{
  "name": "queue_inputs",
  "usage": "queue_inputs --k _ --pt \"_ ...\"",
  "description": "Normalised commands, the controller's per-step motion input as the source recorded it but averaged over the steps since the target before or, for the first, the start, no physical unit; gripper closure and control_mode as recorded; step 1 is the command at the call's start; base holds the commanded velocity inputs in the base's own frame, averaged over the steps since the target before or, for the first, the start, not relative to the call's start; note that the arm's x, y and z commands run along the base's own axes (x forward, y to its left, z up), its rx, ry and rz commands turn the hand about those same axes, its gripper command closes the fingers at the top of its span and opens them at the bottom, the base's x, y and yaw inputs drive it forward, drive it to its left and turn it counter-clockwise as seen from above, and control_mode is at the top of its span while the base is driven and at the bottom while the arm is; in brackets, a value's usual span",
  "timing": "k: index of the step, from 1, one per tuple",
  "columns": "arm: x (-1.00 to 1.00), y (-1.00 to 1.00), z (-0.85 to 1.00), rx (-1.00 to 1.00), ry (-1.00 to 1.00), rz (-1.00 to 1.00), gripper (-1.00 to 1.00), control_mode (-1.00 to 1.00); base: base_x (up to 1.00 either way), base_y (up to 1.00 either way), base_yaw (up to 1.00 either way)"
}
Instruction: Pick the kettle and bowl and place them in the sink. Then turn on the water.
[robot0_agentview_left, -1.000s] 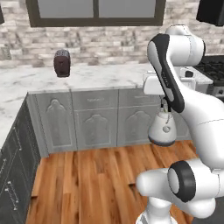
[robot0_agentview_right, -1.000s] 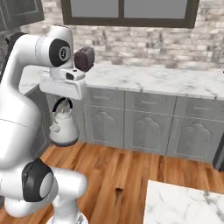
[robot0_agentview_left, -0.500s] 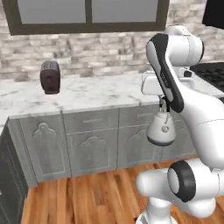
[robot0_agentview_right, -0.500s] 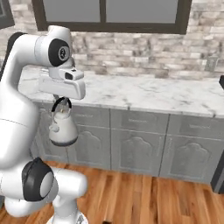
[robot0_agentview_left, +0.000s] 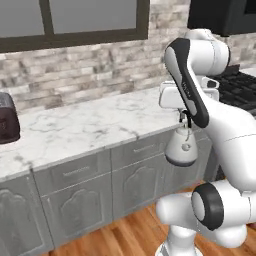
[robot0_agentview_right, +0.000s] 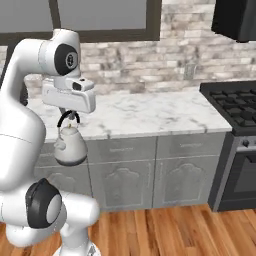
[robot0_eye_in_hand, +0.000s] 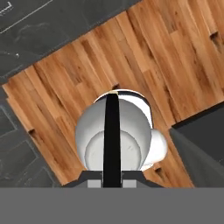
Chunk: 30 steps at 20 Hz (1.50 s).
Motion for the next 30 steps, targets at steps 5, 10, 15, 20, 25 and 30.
queue_inputs --k 5,10,15,20,25,30 --pt "0.0 0.0 0.0 0.0 0.0 0.0 1.0 1.0 0.34 0.35 -0.59" --pt "0.0 0.0 0.0 0.0 0.0 0.0 1.0 1.0 0.34 0.33 -0.59" --pt "0.0 0.0 0.0 0.0 0.0 0.0 1.0 1.0 0.35 0.29 -0.58" --pt "0.0 0.0 0.0 0.0 0.0 0.0 1.0 1.0 0.37 0.23 -0.55" --pt "0.0 0.0 0.0 0.0 0.0 0.0 1.0 1.0 0.53 0.09 -0.48" --pt "0.0 0.0 0.0 0.0 0.0 0.0 1.0 1.0 0.55 0.08 -0.45"
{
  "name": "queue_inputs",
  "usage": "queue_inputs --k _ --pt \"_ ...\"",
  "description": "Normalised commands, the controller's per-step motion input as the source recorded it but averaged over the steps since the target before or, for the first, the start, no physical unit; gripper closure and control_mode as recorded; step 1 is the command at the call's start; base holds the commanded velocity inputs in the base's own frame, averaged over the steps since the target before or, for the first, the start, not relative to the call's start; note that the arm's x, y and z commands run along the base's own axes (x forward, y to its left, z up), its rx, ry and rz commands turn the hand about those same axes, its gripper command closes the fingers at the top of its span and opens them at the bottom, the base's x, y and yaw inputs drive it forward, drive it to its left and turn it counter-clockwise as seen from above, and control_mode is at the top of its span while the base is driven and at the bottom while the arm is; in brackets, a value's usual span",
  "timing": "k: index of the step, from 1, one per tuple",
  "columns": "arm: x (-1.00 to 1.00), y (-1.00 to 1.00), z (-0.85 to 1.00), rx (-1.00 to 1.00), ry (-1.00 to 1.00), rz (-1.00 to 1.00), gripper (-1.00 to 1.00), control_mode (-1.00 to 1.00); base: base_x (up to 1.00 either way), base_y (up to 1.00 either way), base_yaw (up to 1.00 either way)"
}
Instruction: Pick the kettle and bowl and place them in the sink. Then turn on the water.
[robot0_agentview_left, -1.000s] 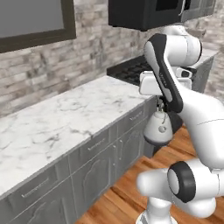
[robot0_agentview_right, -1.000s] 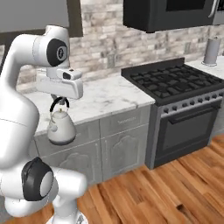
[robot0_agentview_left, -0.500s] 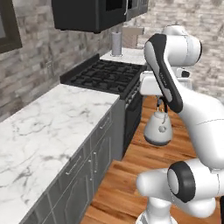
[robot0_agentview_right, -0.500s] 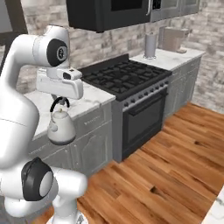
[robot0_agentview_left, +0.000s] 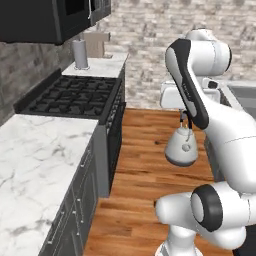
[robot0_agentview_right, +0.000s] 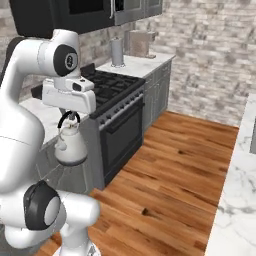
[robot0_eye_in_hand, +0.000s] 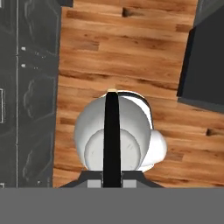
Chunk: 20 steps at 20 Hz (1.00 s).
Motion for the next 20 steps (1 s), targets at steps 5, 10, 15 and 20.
queue_inputs --k 5,10,15,20 --pt "0.0 0.0 0.0 0.0 0.0 0.0 1.0 1.0 0.68 0.07 -0.42" --pt "0.0 0.0 0.0 0.0 0.0 0.0 1.0 1.0 0.98 0.06 -0.33" --pt "0.0 0.0 0.0 0.0 0.0 0.0 1.0 1.0 1.0 0.1 -0.31" --pt "0.0 0.0 0.0 0.0 0.0 0.0 1.0 1.0 1.0 0.12 -0.34"
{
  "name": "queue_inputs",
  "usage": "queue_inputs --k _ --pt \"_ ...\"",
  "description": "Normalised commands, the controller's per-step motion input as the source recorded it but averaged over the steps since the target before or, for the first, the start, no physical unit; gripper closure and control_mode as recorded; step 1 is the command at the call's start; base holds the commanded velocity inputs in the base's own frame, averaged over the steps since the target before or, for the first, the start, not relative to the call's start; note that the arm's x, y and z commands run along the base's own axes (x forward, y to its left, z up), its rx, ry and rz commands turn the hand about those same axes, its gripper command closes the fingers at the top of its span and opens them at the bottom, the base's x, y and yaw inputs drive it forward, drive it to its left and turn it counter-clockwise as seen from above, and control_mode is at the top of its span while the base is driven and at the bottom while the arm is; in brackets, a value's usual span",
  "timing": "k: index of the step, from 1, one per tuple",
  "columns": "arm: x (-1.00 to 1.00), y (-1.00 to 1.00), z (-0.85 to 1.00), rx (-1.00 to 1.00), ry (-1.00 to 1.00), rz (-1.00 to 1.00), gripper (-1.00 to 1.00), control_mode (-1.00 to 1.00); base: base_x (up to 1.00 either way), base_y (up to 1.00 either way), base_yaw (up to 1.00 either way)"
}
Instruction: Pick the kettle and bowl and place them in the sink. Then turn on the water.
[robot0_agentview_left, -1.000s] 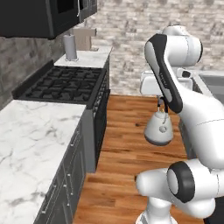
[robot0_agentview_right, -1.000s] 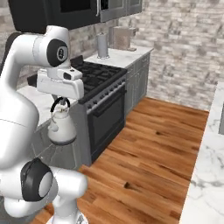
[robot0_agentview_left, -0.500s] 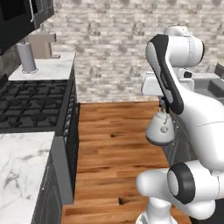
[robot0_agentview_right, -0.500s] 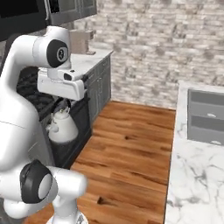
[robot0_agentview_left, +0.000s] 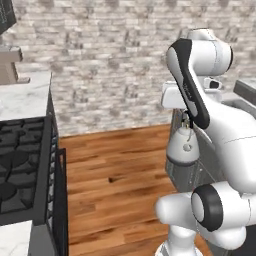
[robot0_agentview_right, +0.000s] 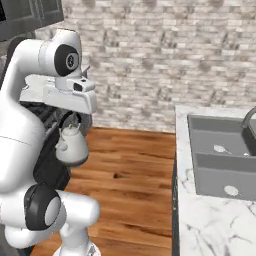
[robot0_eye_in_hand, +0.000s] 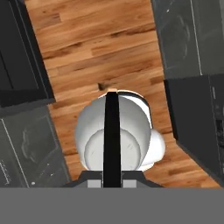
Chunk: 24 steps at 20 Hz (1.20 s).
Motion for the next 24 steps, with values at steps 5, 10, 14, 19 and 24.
queue_inputs --k 5,10,14,19,24 --pt "0.0 0.0 0.0 0.0 0.0 0.0 1.0 1.0 1.0 0.18 -0.36" --pt "0.0 0.0 0.0 0.0 0.0 0.0 1.0 1.0 1.0 0.21 -0.36" --pt "0.0 0.0 0.0 0.0 0.0 0.0 1.0 1.0 0.88 0.19 -0.42" --pt "0.0 0.0 0.0 0.0 0.0 0.0 1.0 1.0 0.63 0.19 -0.55" --pt "0.0 0.0 0.0 0.0 0.0 0.0 1.0 1.0 0.45 0.16 -0.64"
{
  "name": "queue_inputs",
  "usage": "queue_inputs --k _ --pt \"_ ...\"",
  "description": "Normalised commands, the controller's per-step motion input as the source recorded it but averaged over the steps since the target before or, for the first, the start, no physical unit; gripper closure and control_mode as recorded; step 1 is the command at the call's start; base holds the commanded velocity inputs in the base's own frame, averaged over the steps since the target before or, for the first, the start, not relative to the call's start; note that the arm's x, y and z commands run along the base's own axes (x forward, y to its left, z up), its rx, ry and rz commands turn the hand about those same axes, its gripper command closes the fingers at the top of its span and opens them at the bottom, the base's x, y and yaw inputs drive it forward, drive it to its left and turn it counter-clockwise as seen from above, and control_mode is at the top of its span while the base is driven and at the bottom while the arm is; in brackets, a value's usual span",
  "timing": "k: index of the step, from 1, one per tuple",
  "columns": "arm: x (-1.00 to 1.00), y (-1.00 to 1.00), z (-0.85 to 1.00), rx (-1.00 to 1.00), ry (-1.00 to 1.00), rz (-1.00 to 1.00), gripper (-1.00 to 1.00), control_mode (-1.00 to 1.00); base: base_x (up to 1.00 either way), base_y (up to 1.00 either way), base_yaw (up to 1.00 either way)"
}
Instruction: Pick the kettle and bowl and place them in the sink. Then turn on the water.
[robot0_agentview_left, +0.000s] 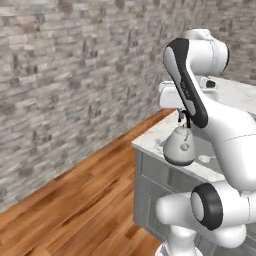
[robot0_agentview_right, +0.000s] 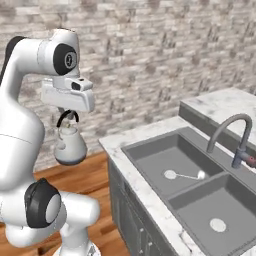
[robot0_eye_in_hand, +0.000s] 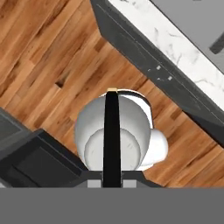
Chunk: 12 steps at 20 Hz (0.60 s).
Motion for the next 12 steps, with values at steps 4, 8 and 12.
queue_inputs --k 4,8,12 --pt "0.0 0.0 0.0 0.0 0.0 0.0 1.0 1.0 0.39 0.16 -0.67" --pt "0.0 0.0 0.0 0.0 0.0 0.0 1.0 1.0 0.56 0.24 -0.64" --pt "0.0 0.0 0.0 0.0 0.0 0.0 1.0 1.0 0.61 0.26 -0.61"
